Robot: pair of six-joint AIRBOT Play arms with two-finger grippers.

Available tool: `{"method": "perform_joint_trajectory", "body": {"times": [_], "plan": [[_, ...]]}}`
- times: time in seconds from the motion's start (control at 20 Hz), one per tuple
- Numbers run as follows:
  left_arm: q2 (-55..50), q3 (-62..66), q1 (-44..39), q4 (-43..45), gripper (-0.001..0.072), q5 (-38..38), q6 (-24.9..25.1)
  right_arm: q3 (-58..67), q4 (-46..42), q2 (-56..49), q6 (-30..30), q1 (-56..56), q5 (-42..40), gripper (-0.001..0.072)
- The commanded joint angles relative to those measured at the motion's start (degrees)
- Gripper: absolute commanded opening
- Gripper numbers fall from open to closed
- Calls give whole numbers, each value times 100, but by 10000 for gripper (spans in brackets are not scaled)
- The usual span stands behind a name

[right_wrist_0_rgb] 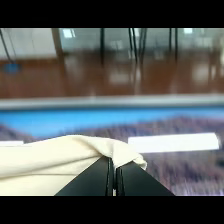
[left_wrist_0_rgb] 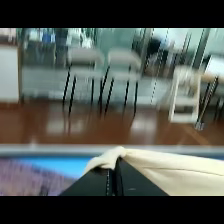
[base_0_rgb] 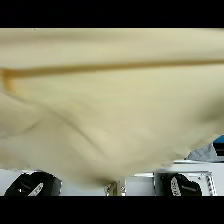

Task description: Fold the shirts.

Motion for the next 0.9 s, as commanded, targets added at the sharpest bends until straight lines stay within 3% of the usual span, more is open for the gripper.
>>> {"method": "perform_joint_trajectory", "body": {"times": [0.0,0.25,0.4,0.6,0.8,0.85], "plan": [[24,-748,7,90,36,-1095,-273,-39,-614,-461,175,-2,1725,61],[-203,-2337,7,105,36,-503,-999,-931,-105,-1823,-55,46,1808,60],[-815,-3097,48,168,37,680,-997,-1593,-240,-2837,-251,564,116,61],[-2415,-3195,874,31,37,2166,-1405,-1615,-249,-4400,168,1207,-2168,61],[-4039,-3027,1910,-798,36,3047,-1362,-1615,-251,-5372,201,1600,-3471,61],[-4345,-2918,2039,-968,36,3130,-1161,-1615,-254,-5536,201,1659,-3807,61]]}}
